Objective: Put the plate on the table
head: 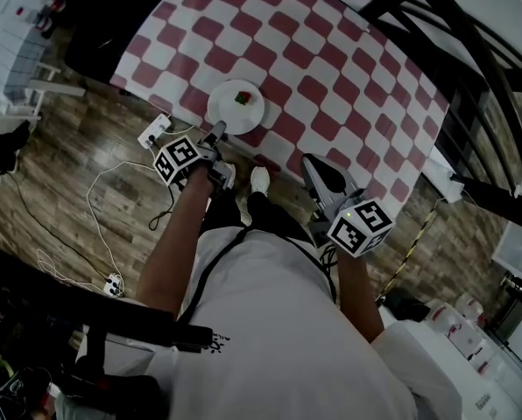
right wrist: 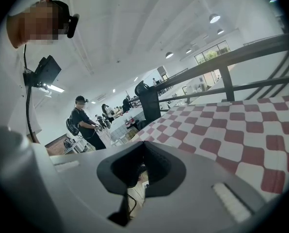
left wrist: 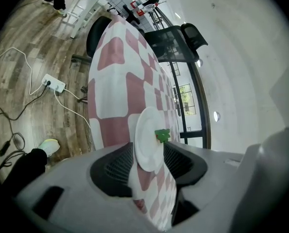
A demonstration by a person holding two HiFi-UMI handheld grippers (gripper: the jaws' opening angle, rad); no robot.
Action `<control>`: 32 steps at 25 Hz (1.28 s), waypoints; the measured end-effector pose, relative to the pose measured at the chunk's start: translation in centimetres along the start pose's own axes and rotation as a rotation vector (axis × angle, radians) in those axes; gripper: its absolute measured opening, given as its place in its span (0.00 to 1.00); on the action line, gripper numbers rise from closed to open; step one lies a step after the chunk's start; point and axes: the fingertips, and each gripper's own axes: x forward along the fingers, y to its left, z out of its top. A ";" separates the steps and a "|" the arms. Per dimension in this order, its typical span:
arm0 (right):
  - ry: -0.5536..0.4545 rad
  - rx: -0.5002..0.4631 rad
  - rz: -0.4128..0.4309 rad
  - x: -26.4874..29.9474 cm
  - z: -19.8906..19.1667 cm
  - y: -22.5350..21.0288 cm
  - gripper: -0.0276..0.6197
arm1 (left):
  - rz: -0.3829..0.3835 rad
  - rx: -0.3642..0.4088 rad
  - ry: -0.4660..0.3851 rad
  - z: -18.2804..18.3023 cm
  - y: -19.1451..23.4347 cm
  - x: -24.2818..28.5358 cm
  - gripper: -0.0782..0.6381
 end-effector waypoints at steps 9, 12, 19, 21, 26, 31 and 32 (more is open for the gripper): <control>-0.029 -0.031 0.034 -0.2 0.7 0.6 0.06 | -0.042 0.078 0.001 -0.6 -2.8 -2.1 0.28; -0.036 -0.038 0.046 -0.4 0.9 0.9 0.06 | -0.059 0.111 0.002 -0.9 -4.2 -2.9 0.24; -0.056 -0.072 0.080 -0.5 1.8 1.2 0.05 | -0.130 0.197 -0.019 -0.7 -8.6 -5.1 0.19; -0.066 -0.073 0.087 -0.7 2.1 1.4 0.05 | -0.155 0.219 -0.029 -0.6 -10.0 -5.6 0.18; -0.095 -0.068 0.098 -1.9 2.9 1.9 0.06 | -0.197 0.314 -0.045 -1.1 -13.5 -7.4 0.14; -0.113 -0.084 0.109 -3.0 3.8 2.3 0.06 | -0.230 0.370 -0.053 -1.8 -16.0 -9.2 0.12; -0.117 -0.087 0.112 -3.1 4.0 2.3 0.05 | -0.235 0.373 -0.054 -1.9 -16.4 -9.5 0.12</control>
